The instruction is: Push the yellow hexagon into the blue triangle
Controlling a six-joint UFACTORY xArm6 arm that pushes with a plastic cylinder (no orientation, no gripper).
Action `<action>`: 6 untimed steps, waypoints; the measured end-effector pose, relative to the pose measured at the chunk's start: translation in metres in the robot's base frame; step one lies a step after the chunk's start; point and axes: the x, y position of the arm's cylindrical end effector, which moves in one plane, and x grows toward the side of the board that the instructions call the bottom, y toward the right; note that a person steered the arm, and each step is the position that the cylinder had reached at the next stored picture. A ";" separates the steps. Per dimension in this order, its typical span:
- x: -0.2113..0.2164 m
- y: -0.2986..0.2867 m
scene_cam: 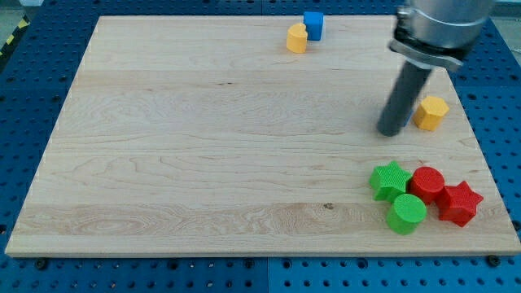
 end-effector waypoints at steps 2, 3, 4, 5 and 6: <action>0.029 0.000; 0.026 0.043; 0.026 0.103; 0.016 0.159; -0.021 0.172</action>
